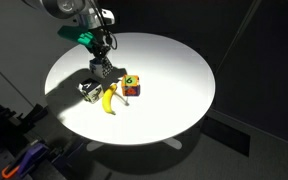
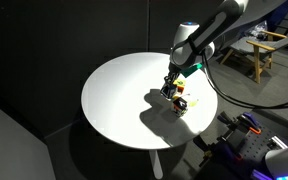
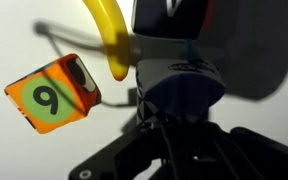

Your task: Pick up the block with the number four on it and move it to the left side of the table

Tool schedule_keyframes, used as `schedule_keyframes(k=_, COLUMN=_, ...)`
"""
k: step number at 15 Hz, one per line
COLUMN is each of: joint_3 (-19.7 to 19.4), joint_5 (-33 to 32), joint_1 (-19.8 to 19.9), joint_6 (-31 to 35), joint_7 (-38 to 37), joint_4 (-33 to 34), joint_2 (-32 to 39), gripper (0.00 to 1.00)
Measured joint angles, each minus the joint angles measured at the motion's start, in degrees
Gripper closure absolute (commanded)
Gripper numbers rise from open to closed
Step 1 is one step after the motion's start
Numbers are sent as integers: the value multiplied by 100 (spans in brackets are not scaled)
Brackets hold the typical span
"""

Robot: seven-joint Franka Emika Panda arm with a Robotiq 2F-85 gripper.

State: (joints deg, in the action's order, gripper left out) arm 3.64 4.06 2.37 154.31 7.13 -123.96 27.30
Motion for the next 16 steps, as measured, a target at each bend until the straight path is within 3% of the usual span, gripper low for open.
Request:
schedule_keyframes(k=8, joint_3=-2, joint_5=0, joint_1=-538, joint_6=-4, joint_7=-974, joint_4=311, joint_2=319, gripper=95)
schedule_keyframes(k=16, joint_3=18, joint_5=236, joint_1=-615, joint_6=117, joint_7=-1400, joint_4=780, joint_2=919, gripper=94)
